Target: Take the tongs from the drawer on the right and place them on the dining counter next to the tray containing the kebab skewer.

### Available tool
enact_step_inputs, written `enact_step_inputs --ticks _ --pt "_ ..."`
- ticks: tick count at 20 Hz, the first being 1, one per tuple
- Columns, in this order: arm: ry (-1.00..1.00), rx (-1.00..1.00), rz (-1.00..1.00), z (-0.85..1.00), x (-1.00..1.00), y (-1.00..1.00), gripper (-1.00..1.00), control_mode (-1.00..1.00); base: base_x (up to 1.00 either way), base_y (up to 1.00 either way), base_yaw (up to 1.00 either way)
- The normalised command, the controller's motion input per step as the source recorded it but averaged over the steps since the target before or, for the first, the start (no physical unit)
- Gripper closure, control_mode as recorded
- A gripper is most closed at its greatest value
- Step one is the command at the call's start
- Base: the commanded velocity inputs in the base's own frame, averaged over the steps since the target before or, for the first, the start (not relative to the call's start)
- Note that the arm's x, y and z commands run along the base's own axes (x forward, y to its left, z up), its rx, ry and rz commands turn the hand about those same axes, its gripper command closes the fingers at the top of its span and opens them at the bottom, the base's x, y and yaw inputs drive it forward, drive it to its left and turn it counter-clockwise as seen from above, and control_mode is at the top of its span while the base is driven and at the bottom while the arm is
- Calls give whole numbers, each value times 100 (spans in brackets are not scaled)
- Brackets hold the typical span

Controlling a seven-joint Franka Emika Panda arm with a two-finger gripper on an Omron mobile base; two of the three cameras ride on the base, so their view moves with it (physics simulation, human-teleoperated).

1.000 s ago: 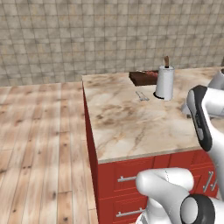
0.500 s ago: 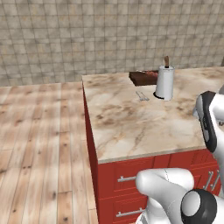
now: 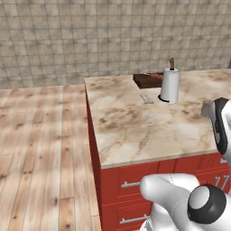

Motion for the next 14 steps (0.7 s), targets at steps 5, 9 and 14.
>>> enact_step_inputs --ticks 5,9,14 --pt "-1 11 -13 -3 -12 -38 -100 -100 0 0 0" --pt "-3 12 -12 -4 -14 -37 -100 -100 0 0 0" --pt "-5 13 -12 -6 -13 -36 -100 -100 0 0 0"
